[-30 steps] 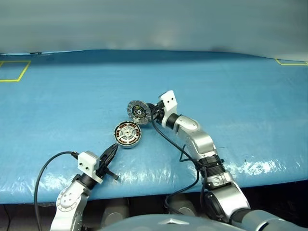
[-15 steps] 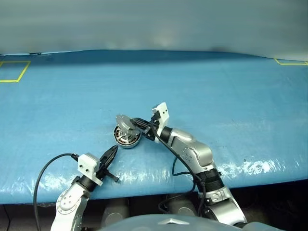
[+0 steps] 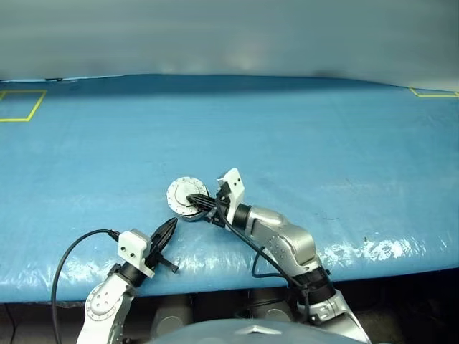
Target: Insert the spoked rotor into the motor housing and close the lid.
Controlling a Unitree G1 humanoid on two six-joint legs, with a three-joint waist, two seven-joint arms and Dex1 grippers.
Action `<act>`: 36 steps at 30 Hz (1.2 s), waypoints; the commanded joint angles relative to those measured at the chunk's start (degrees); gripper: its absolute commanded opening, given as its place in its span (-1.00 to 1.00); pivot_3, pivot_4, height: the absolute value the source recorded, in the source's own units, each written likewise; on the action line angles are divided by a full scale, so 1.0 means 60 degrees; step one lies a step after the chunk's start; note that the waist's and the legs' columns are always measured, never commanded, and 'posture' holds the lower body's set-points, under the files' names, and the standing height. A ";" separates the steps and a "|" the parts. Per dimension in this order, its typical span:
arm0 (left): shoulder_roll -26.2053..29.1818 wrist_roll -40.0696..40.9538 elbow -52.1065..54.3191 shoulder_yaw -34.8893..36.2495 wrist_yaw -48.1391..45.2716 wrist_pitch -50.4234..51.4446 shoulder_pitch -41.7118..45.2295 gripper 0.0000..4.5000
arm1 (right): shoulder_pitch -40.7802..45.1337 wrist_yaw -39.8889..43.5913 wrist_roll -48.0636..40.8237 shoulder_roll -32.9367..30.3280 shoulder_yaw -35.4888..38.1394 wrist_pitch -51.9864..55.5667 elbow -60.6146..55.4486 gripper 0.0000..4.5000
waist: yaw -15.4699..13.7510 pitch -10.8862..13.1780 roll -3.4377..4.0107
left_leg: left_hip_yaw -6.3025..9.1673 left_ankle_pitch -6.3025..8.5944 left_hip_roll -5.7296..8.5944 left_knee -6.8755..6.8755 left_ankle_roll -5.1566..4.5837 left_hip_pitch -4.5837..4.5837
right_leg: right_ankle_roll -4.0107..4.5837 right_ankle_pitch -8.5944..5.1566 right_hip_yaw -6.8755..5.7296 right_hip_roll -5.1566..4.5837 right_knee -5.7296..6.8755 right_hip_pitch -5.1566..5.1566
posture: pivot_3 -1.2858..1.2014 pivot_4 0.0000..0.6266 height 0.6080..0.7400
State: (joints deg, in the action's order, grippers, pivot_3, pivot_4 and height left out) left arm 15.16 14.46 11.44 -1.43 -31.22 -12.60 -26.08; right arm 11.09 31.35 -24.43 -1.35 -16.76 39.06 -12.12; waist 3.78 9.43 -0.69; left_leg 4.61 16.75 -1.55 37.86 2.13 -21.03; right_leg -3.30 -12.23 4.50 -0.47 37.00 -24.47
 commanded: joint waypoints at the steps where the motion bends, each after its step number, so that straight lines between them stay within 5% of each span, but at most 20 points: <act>1: 0.0000 0.0019 0.0510 -0.0030 0.0083 0.0004 -0.0111 -1.00 | -0.0043 -0.0463 -0.0424 -0.0043 0.0113 0.0357 -0.2075 -0.99 | 0.0008 0.0000 0.0000 | 0.0000 0.0000 0.0000 0.0000 0.0000 0.0002 | -0.0001 -0.0001 0.0000 0.0000 0.0000 0.0001 | 0.03 -0.52 1.00; 4: 0.0010 0.0034 0.0585 -0.0033 0.0115 0.0059 -0.0153 -1.00 | -0.0014 -0.1424 0.0214 -0.0180 -0.0154 0.0614 -0.2914 -0.99 | 0.0007 -0.0002 -0.0002 | 0.0002 0.0000 -0.0001 -0.0001 0.0000 0.0004 | -0.0001 -0.0003 -0.0002 0.0002 0.0000 0.0001 | 0.03 -0.52 1.00; 8: 0.0014 0.0029 0.0631 -0.0113 0.0129 0.0206 -0.0076 -1.00 | 0.0226 -0.2144 0.1405 -0.0671 -0.1170 0.0792 -0.2736 -0.46 | 0.0004 -0.0004 -0.0006 | -0.0002 -0.0001 0.0001 0.0005 0.0002 0.0005 | 0.0023 -0.0017 0.0000 -0.0001 0.0000 0.0003 | 0.03 -0.52 1.00; 18: 0.0035 -0.0010 0.0750 -0.0174 0.0224 0.0335 0.0013 -1.00 | 0.1157 -0.2794 0.2503 0.0154 -0.1828 0.0248 -0.1065 0.98 | 0.0009 -0.0005 -0.0008 | -0.0001 -0.0001 0.0002 0.0006 0.0002 0.0003 | 0.0019 -0.0013 0.0001 -0.0001 0.0000 0.0004 | 0.03 -0.52 1.00; 36: 0.0009 -0.0012 0.0425 0.0020 0.0194 0.0068 0.0082 -1.00 | 0.1103 -0.2406 0.3443 0.0148 -0.2213 -0.0986 0.0444 0.98 | 0.0007 -0.0004 -0.0007 | 0.0002 -0.0001 0.0000 0.0000 0.0002 0.0002 | 0.0009 -0.0006 -0.0005 -0.0001 0.0001 0.0001 | 0.03 -0.52 1.00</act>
State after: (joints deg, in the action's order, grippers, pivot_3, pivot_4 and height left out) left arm 15.34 14.18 13.54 -1.61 -30.02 -10.65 -25.57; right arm 17.53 16.37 -4.54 -0.68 -29.54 35.15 -8.76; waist 3.83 9.40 -0.73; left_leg 4.62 16.75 -1.55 37.87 2.14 -21.02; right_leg -3.25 -12.26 4.47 -0.48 37.01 -24.46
